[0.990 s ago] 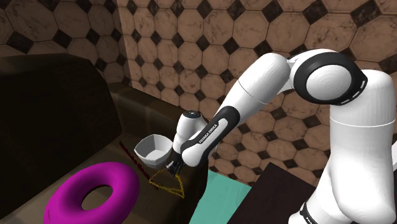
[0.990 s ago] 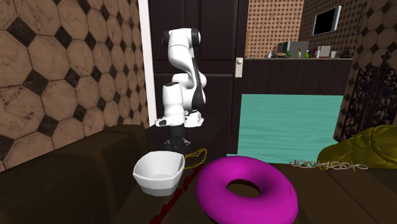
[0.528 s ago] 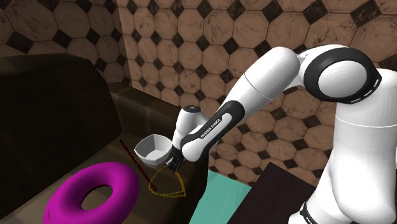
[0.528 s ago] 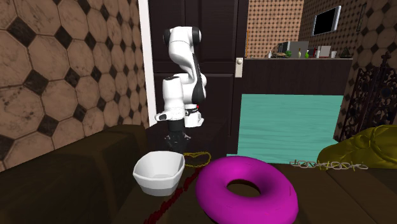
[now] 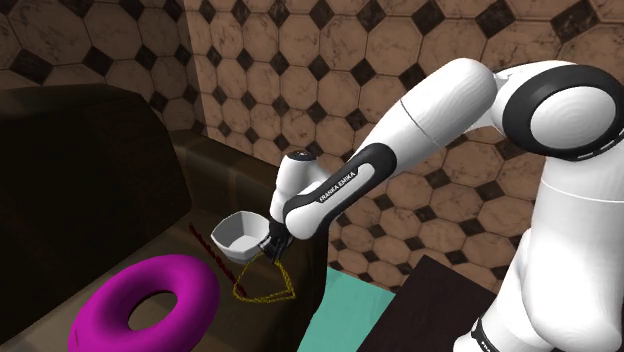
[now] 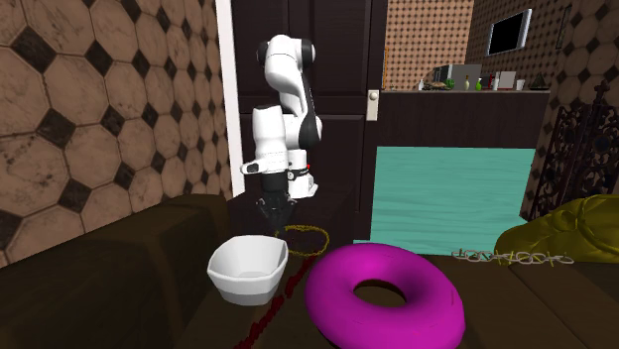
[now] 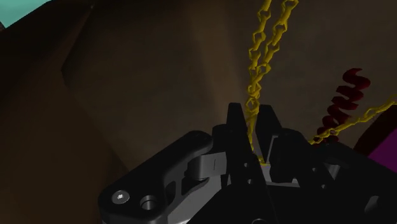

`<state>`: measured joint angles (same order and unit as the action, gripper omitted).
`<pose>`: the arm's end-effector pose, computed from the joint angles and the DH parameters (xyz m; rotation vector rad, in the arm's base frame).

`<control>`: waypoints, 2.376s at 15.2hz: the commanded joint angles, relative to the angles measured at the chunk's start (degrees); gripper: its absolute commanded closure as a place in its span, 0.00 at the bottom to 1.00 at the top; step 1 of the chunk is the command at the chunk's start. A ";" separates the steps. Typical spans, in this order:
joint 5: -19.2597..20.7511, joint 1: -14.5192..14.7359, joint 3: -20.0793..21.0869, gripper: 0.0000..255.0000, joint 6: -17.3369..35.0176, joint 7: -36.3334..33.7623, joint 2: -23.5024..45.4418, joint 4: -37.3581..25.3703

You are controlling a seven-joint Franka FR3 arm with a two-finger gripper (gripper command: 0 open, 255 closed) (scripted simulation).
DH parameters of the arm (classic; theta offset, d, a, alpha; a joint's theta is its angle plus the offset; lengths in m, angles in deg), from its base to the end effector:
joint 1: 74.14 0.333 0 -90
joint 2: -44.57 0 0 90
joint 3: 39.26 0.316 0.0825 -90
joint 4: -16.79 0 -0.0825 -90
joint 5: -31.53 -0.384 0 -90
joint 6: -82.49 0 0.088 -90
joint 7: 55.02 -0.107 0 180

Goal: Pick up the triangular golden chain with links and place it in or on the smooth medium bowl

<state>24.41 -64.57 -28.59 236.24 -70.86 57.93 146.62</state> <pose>0.5227 0.1882 0.2762 -2.9738 0.0573 -0.2142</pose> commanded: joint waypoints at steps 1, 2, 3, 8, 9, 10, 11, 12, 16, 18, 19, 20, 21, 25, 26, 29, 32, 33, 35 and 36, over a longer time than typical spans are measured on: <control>-0.10 -0.07 0.04 1.00 -1.48 -0.11 -1.39 -0.19; -0.15 -0.10 0.06 1.00 -2.19 -0.14 -1.99 -0.30; -0.20 -0.13 0.08 1.00 -2.90 -0.17 -2.59 -0.42; -0.41 -0.27 0.13 1.00 -6.52 -0.32 -5.42 -1.23; -0.44 -0.29 0.13 1.00 -7.25 -0.36 -5.96 -1.43; -0.47 -0.32 0.13 1.00 -7.99 -0.39 -6.49 -1.64; -0.50 -0.34 0.13 1.00 -8.72 -0.43 -7.00 -1.87; -0.53 -0.36 0.13 1.00 -9.46 -0.47 -7.51 -2.10; -0.61 -0.44 0.10 1.00 -12.42 -0.63 -9.42 -3.18; -0.64 -0.48 0.08 1.00 -13.91 -0.72 -10.31 -3.79; -0.65 -0.50 0.07 1.00 -14.66 -0.77 -10.73 -4.11; -0.66 -0.52 0.06 1.00 -15.40 -0.82 -11.15 -4.44; -0.66 -0.52 0.06 1.00 -15.51 -0.82 -11.22 -4.49; 0.23 -2.13 -1.47 1.00 -17.43 1.74 -4.24 -13.01; 0.42 -2.50 -1.80 1.00 -18.03 2.34 -2.45 -15.32; 0.92 -3.58 -2.66 1.00 -20.17 3.99 3.06 -22.72; 1.37 -4.55 -3.40 1.00 -22.84 5.47 8.88 -31.00; 1.51 -4.85 -3.62 1.00 -23.87 5.92 10.92 -33.99; 1.88 -5.62 -4.18 1.00 -27.18 7.07 17.00 -43.20; 1.88 -5.62 -4.17 1.00 -26.56 7.14 17.28 -42.85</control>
<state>26.27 -69.89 -32.64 209.96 -64.23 73.74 105.43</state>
